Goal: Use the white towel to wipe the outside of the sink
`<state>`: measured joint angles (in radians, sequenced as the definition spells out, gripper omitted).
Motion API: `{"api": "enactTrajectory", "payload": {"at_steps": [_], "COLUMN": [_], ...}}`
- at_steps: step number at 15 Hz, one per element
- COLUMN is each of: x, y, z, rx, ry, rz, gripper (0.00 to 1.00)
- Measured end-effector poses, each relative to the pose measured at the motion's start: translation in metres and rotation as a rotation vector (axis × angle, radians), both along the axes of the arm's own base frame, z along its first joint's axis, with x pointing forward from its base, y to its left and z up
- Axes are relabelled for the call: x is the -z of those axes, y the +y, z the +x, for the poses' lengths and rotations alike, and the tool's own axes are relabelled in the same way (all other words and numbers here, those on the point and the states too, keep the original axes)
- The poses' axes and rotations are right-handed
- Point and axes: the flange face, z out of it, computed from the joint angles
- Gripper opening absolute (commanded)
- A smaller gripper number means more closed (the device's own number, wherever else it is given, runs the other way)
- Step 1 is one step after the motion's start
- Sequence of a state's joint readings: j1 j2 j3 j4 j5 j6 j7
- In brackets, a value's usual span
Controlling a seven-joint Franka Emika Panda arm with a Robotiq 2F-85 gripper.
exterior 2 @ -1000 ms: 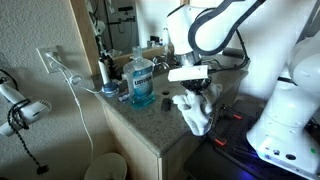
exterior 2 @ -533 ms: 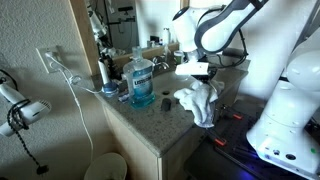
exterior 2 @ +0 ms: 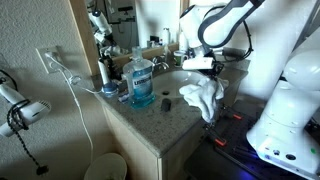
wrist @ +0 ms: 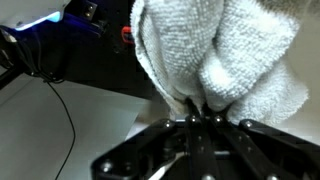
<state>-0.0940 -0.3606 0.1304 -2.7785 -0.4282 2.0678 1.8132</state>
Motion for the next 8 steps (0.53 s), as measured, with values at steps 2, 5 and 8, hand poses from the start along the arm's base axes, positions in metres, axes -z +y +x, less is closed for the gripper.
{"api": "enactTrajectory", "payload": {"at_steps": [2, 5, 8], "x": [-0.001, -0.002, 0.0], "y": [0.014, 0.053, 0.098], "z": [0.004, 0.013, 0.017], "rx": [0.009, -0.007, -0.065], "ry": [-0.03, -0.119, -0.191], "rz": [0.059, 0.173, 0.257], "gripper": [0.01, 0.01, 0.01]}}
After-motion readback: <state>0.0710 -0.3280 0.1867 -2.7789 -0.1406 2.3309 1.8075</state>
